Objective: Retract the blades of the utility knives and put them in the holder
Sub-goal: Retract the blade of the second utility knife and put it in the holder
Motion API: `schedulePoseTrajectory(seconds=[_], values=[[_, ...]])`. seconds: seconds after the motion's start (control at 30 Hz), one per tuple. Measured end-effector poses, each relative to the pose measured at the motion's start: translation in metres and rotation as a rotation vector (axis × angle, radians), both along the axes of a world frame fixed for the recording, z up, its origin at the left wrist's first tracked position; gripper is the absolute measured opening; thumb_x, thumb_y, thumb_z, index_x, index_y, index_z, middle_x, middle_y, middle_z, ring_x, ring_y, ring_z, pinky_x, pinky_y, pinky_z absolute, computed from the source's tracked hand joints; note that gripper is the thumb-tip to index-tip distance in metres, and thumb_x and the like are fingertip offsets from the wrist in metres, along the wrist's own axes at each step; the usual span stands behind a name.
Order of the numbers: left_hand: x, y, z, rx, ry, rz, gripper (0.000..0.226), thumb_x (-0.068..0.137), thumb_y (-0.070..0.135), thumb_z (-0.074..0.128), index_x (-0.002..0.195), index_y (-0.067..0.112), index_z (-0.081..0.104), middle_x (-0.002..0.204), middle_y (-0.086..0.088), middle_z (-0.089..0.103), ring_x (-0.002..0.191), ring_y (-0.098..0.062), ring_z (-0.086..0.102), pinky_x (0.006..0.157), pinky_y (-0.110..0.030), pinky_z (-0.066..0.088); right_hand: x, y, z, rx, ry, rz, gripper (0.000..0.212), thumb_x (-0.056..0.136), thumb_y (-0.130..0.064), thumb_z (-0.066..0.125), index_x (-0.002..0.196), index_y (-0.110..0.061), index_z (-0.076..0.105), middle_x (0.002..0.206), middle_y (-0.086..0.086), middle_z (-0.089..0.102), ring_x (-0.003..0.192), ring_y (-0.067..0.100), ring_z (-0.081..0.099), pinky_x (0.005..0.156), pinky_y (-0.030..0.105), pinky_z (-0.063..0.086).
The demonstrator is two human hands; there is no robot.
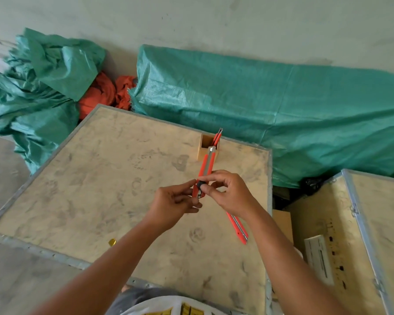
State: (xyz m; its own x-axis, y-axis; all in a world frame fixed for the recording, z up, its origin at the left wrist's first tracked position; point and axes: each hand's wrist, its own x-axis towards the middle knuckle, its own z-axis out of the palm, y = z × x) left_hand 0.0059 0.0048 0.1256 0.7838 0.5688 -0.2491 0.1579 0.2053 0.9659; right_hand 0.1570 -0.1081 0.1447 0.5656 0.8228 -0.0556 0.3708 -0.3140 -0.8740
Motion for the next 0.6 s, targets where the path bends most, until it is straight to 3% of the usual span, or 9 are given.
schedulePoseTrajectory(seconds=[0.13, 0.3, 0.43, 0.5, 0.6], values=[[0.004, 0.0, 0.001, 0.012, 0.001, -0.007, 0.048, 0.084, -0.014, 0.066, 0.128, 0.007, 0.064, 0.096, -0.012, 0.078, 0.078, -0.021, 0.076, 0.074, -0.034, 0.063, -0.004, -0.001, 0.0, 0.018, -0.016, -0.134, 0.017, 0.082, -0.032, 0.083, 0.095, -0.024, 0.077, 0.098, -0.011, 0.077, 0.086, 0.007, 0.074, 0.077, 0.024, 0.061], [0.011, -0.002, 0.003, 0.026, -0.012, -0.028, 0.049, 0.083, -0.011, 0.069, 0.128, 0.009, 0.065, 0.101, -0.013, 0.078, 0.084, -0.026, 0.077, 0.076, -0.034, 0.063, 0.001, -0.009, 0.002, 0.091, 0.017, -0.104, 0.025, 0.087, -0.026, 0.079, 0.112, -0.025, 0.076, 0.111, -0.011, 0.074, 0.092, 0.007, 0.072, 0.076, 0.007, 0.052], [0.019, -0.003, 0.005, 0.05, -0.018, -0.057, 0.048, 0.084, -0.013, 0.066, 0.126, 0.01, 0.066, 0.095, -0.01, 0.078, 0.084, -0.025, 0.077, 0.076, -0.034, 0.063, 0.003, -0.009, 0.0, 0.087, -0.039, -0.212, 0.019, 0.08, -0.032, 0.085, 0.093, -0.021, 0.076, 0.095, -0.01, 0.075, 0.088, 0.008, 0.072, 0.071, 0.027, 0.062], [0.023, -0.004, 0.004, 0.062, -0.012, -0.069, 0.048, 0.085, -0.014, 0.065, 0.125, 0.011, 0.067, 0.09, -0.005, 0.079, 0.083, -0.024, 0.077, 0.077, -0.035, 0.063, 0.005, -0.009, -0.002, 0.074, -0.06, -0.254, 0.026, 0.077, -0.038, 0.086, 0.089, -0.02, 0.071, 0.091, -0.011, 0.075, 0.088, 0.008, 0.072, 0.073, 0.026, 0.061], [0.03, -0.004, 0.003, 0.046, -0.013, -0.053, 0.048, 0.083, -0.014, 0.067, 0.127, 0.008, 0.065, 0.093, -0.01, 0.078, 0.083, -0.026, 0.077, 0.075, -0.033, 0.063, 0.011, -0.011, -0.001, 0.083, -0.022, -0.208, 0.024, 0.083, -0.034, 0.082, 0.103, -0.026, 0.072, 0.102, -0.014, 0.074, 0.094, 0.006, 0.072, 0.077, 0.021, 0.061]])
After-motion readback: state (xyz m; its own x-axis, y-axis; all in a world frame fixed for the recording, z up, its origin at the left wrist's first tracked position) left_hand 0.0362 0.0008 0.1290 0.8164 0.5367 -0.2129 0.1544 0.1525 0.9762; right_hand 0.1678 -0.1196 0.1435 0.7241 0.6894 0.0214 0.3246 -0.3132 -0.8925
